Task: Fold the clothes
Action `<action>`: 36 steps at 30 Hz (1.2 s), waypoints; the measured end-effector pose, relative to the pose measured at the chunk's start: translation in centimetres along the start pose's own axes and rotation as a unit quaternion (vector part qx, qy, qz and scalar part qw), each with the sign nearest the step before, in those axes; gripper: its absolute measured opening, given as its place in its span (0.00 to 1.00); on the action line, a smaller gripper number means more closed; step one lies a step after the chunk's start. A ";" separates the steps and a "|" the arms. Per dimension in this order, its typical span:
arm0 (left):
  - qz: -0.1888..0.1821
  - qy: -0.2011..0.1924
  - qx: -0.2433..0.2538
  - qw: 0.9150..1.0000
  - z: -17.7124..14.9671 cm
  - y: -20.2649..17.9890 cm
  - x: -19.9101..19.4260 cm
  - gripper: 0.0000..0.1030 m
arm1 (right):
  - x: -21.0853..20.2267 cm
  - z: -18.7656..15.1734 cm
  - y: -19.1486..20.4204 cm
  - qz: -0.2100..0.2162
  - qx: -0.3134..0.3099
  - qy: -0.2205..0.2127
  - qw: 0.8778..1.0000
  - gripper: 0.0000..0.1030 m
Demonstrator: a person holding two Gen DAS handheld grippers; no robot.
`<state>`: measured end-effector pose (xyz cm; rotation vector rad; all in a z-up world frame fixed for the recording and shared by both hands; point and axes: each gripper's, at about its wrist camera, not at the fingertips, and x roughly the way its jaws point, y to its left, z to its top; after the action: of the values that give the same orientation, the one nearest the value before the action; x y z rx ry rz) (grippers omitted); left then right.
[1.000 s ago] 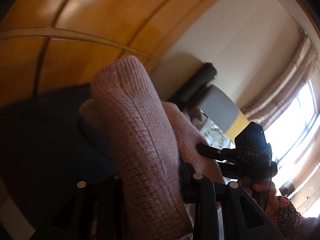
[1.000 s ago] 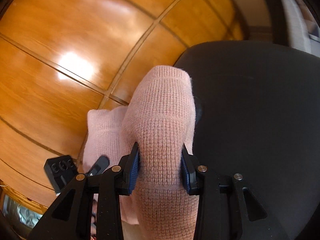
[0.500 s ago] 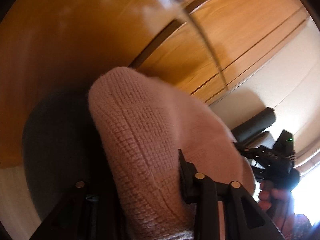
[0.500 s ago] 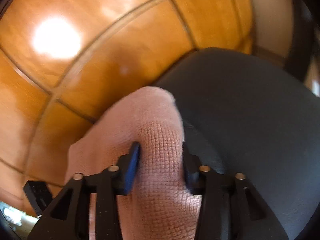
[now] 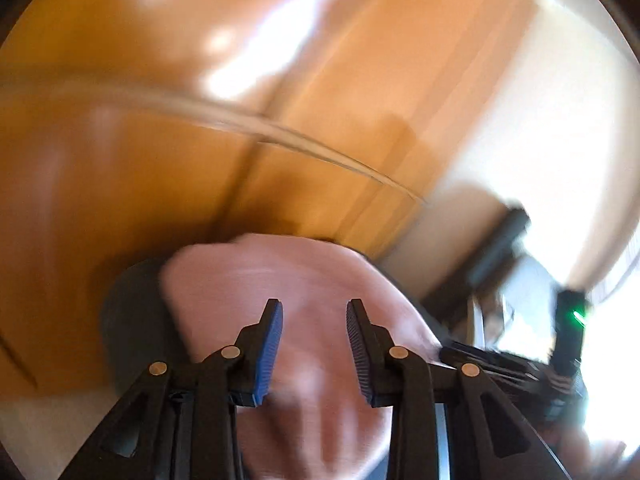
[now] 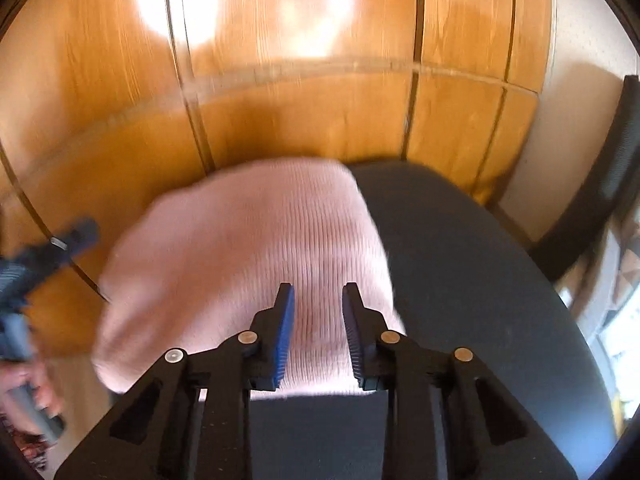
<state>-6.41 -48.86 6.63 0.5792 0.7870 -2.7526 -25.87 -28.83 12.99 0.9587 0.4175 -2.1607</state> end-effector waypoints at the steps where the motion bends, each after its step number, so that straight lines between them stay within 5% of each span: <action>1: -0.004 0.010 0.040 0.999 -0.4 -1.4 0.9 0.32 | 0.8 -0.3 0.4 -0.009 0.005 0.010 1.000 0.26; 4: 0.025 0.054 0.120 0.991 -1.9 -3.8 4.7 0.32 | 3.7 -0.1 1.4 0.041 0.044 0.032 0.998 0.26; 8: 0.098 0.097 0.082 0.987 -3.1 0.8 7.5 0.26 | 7.2 0.1 3.6 0.037 0.006 0.077 0.996 0.26; 11: 0.071 0.099 0.059 0.991 -3.0 3.5 7.6 0.15 | 8.7 0.2 3.0 0.037 0.014 0.077 0.996 0.26; 15: 0.096 0.095 0.130 0.982 -2.6 1.4 8.8 0.16 | 9.2 0.5 2.4 0.042 0.031 0.073 0.996 0.26; 18: 0.106 0.090 0.127 0.982 -2.1 0.1 8.0 0.18 | 7.7 0.6 2.2 0.039 0.029 0.062 0.997 0.31; 21: 0.120 0.082 0.105 0.984 -2.4 -1.5 5.8 0.25 | 3.5 0.0 1.6 0.033 0.054 0.016 0.998 0.63; 28: 0.159 0.065 0.095 0.981 -2.4 -5.3 0.3 0.27 | -3.6 -2.1 1.1 -0.007 0.124 -0.013 0.992 0.73; 36: 0.190 0.072 0.077 0.976 -1.8 -7.2 -4.1 0.27 | -6.4 -4.3 1.7 -0.025 0.123 -0.022 0.992 0.74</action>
<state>-4.39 -41.47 10.35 0.8686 0.4362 -2.4492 -19.49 -24.50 14.82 1.0408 0.1563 -2.3127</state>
